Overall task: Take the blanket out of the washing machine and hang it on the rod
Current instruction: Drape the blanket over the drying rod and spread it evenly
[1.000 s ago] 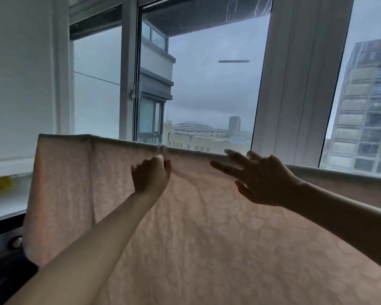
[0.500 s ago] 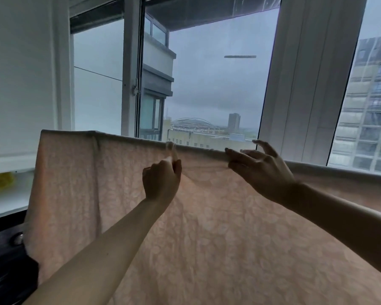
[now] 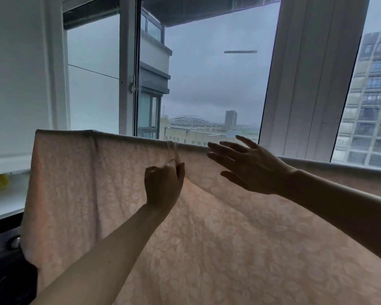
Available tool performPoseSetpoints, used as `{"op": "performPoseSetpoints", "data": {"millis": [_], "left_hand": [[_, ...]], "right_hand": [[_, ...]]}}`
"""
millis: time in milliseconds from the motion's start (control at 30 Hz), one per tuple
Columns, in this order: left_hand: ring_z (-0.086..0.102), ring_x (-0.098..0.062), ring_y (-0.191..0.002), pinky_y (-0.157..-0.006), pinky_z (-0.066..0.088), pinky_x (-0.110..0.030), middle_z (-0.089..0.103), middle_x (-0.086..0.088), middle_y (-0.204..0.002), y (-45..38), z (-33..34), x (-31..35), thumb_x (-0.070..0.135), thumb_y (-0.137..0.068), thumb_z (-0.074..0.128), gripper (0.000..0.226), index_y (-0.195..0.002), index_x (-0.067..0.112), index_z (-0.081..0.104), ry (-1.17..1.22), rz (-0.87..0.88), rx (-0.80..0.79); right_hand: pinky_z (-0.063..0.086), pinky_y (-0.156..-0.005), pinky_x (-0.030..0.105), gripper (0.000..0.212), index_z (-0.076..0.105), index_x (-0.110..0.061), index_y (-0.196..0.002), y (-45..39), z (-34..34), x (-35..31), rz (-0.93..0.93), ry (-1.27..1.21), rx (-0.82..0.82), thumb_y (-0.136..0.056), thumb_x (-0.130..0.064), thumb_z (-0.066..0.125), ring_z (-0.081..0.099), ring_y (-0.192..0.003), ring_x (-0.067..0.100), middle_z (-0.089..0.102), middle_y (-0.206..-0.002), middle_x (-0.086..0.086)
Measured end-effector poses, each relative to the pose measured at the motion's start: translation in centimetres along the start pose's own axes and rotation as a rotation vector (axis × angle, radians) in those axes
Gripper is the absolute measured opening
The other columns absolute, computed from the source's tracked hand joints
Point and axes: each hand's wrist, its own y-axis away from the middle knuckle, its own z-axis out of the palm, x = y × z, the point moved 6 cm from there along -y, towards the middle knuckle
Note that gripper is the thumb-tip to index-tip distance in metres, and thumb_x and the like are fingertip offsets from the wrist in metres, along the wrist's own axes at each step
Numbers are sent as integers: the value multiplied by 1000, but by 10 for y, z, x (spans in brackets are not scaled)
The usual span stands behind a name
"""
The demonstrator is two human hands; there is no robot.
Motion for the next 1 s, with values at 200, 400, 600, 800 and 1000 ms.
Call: {"op": "performPoseSetpoints", "data": {"millis": [200,400,600,800,1000], "left_hand": [[53,-7,-46,-71,56,-37,51,10,-54,-1,2,-2,36,-97,49,34,-73,15,62,37,-2,-16],[50,-3,-45,-65,54,-30,47,11,-53,-3,-1,-1,33,-97,50,33,-67,22,50,145,0,-22],[48,0,-43,-50,35,-17,46,12,-51,-8,-5,-12,35,-97,49,38,-61,24,46,226,-21,-35],[59,-13,-59,-62,49,-28,56,7,-64,-35,-10,-45,40,-97,45,29,-79,20,55,180,-206,-64],[70,-19,-72,-76,58,-39,72,1,-76,-66,20,-71,72,-78,54,51,-85,23,65,487,-592,-248]], "right_hand": [[56,-66,37,61,23,-29,-150,-17,11,-3,44,-30,-98,-95,-52,31,62,-105,29,23,-157,8],[49,-59,27,60,12,-37,-151,-38,12,-10,30,-85,-146,-97,-51,34,60,-109,29,5,-161,0],[39,-55,24,63,19,-32,-151,-62,14,-22,59,-74,-123,-95,-51,41,63,-102,33,11,-160,1],[32,-49,22,65,29,-33,-148,-65,18,-23,113,-21,-90,-90,-52,50,67,-90,32,25,-157,0],[32,-47,21,63,27,-37,-148,-59,19,-25,122,-1,-132,-90,-53,45,65,-89,28,21,-158,-1]]}}
